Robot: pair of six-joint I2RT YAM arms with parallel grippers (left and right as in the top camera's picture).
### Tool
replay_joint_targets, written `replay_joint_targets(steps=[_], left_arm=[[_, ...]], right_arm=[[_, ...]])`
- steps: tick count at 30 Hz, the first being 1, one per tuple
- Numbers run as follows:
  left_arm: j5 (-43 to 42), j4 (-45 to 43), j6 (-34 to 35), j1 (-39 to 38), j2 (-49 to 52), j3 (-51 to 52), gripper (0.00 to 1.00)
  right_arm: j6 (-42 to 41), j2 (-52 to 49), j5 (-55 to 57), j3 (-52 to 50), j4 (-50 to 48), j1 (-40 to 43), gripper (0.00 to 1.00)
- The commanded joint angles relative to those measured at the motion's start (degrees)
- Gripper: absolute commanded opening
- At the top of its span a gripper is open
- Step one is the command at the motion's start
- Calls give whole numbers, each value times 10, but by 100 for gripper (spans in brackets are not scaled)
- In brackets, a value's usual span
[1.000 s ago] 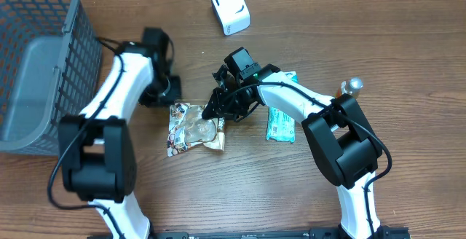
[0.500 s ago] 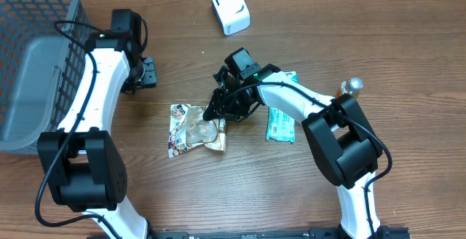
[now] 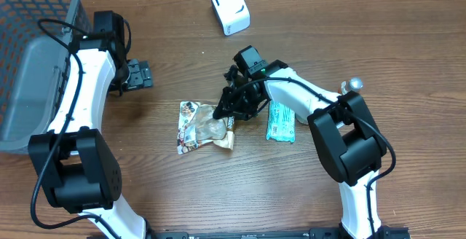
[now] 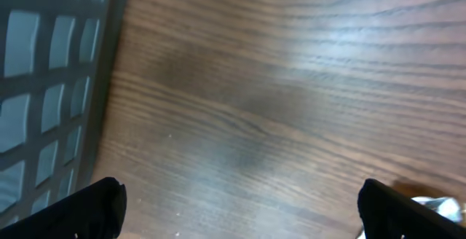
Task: Scan the item barcode
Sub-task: 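Close the right gripper on the bag and release the left gripper, then hold the Pantree bag with the right gripper, left arm parked by basket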
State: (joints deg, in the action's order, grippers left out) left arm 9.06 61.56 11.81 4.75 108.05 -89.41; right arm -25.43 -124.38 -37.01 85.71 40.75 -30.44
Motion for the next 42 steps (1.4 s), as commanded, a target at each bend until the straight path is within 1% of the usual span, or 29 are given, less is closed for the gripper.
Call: replay_joint_targets(steps=[1,34,37,39,42], left_arm=[[5,1,2,5,-4,-7,100],[3,-3,2,5,-4,-7,100],[3,-3,2,5,-4,-7,100],[3,-3,2,5,-4,-7,100],[3,-3,2,5,-4,-7,100]], right_arm=[[5,-3,40,-3,10,12,23],[4,-3,40,-3,12,16,24],[4,-3,40,-3,12,16,25],[4,-3,40,-3,12,16,27],[4,-3,40,-3,12,16,28]])
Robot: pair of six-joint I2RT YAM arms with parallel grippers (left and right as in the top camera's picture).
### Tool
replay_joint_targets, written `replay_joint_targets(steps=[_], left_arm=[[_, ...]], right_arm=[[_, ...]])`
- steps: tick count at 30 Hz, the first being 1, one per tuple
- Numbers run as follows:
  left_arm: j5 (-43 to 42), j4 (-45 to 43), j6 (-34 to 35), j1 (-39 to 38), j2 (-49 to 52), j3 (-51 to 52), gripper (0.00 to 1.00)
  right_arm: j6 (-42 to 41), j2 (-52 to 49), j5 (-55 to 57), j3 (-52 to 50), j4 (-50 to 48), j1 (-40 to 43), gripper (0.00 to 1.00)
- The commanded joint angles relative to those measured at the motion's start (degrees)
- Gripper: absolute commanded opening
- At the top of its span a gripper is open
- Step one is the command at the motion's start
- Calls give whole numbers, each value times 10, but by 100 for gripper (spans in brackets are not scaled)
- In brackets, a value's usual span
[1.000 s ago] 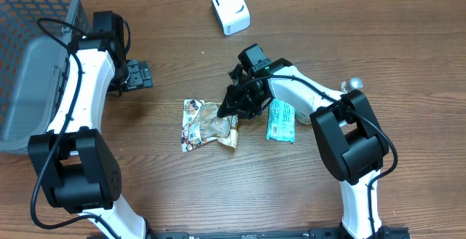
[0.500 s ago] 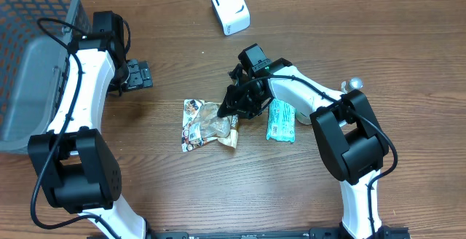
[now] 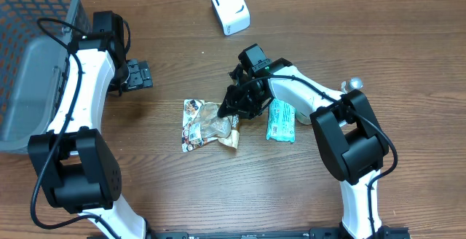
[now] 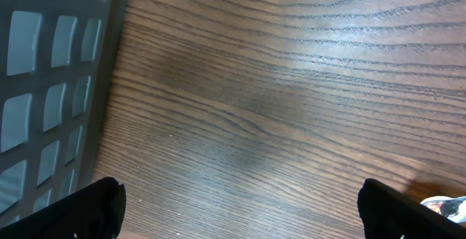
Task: Scan the item barcode
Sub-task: 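Hold the Pantree bag with the right gripper, left arm parked by basket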
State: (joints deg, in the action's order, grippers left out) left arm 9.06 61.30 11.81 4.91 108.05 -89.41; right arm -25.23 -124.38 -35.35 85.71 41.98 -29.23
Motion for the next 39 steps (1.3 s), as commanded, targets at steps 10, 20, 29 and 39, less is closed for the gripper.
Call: replay_joint_targets(steps=[10,20,29,39], left_arm=[[3,-1,2,3,-4,-7,100],[3,-1,2,3,-4,-7,100],[3,-1,2,3,-4,-7,100],[3,-1,2,3,-4,-7,100]], right_arm=[[2,-3,23,-3,0,4,20],[2,-3,16,-3,-1,4,4],[2,-3,16,-3,0,4,5],[2,-3,13,-3,-1,4,4]])
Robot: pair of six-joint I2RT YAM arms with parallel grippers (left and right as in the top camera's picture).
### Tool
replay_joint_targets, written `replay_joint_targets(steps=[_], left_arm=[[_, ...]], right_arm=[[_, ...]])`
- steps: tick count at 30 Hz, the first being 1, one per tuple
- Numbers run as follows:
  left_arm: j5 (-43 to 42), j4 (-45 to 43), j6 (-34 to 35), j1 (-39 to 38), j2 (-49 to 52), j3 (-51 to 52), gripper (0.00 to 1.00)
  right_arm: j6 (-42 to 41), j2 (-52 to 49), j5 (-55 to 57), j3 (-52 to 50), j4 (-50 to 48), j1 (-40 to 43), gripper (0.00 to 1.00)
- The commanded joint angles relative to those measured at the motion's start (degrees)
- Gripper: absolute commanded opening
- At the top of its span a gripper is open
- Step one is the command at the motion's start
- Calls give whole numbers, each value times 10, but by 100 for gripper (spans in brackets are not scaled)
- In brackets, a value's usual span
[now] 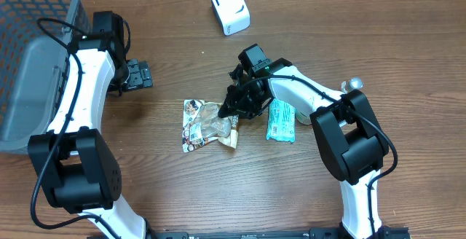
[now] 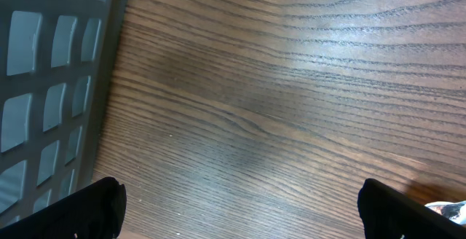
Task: Scan the item barcode
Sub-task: 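Hold the Pantree bag with the right gripper, left arm parked by basket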
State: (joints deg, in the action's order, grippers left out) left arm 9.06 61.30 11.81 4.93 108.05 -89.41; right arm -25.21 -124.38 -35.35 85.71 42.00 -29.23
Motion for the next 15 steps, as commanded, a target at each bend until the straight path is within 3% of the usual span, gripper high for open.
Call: replay_joint_targets(steps=[1,10,15], left_arm=[[3,-1,2,3,-4,-7,100],[3,-1,2,3,-4,-7,100],[3,-1,2,3,-4,-7,100]], right_arm=[[2,-3,9,-3,-1,4,4],[4,5,-38,-1,-5,4,4],[52,41,-70,-1,10,4,4]])
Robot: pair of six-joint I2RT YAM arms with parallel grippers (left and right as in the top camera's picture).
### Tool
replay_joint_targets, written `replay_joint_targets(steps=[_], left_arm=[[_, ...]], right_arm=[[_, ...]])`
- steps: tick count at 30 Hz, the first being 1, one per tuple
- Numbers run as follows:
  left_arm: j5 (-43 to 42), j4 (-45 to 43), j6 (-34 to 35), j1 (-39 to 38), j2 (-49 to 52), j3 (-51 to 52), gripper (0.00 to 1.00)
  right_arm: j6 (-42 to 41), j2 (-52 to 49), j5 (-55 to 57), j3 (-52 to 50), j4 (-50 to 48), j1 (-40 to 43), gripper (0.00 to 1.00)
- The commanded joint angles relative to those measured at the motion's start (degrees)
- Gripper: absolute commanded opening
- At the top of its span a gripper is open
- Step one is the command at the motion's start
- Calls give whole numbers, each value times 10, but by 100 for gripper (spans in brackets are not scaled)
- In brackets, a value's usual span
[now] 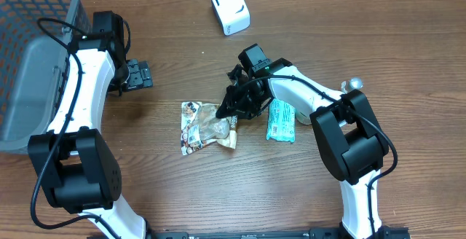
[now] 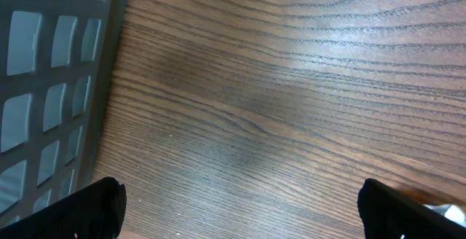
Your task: Scan the item barcode
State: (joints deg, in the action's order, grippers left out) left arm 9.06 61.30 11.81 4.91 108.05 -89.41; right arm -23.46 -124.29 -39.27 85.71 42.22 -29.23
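Note:
A crumpled snack packet (image 1: 201, 124) with printed pictures lies mid-table. My right gripper (image 1: 234, 110) is down at its right end, and the fingers look shut on the packet's edge. Beside the right arm lies a teal packet (image 1: 280, 121). The white scanner (image 1: 230, 8) stands at the back. My left gripper (image 1: 138, 75) hovers far to the left, apart from all of these. It is open wide over bare wood in the left wrist view (image 2: 247, 217), with nothing between its fingers (image 2: 95, 210).
A grey mesh basket (image 1: 29, 49) fills the left edge of the table, and its wall (image 2: 44, 71) is close beside the left gripper. A small silver knob (image 1: 354, 83) sits at the right by the right arm.
The snack packet and the right gripper on it have shifted a little to the left. The left arm has not moved.
The right gripper was at the right end of the snack packet from the oldest moment. The packet then sat slightly farther right, stayed there, and now sits a bit back to the left. The left gripper stayed open by the basket throughout.

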Motion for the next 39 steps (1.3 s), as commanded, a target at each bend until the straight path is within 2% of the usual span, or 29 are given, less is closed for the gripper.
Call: replay_joint_targets(steps=[1,12,39], left_arm=[[3,-1,2,3,-4,-7,100],[3,-1,2,3,-4,-7,99],[3,-1,2,3,-4,-7,100]], right_arm=[[43,49,-34,-1,14,4,4],[191,123,-140,-1,99,5,4],[268,141,-149,-1,212,42,4]])
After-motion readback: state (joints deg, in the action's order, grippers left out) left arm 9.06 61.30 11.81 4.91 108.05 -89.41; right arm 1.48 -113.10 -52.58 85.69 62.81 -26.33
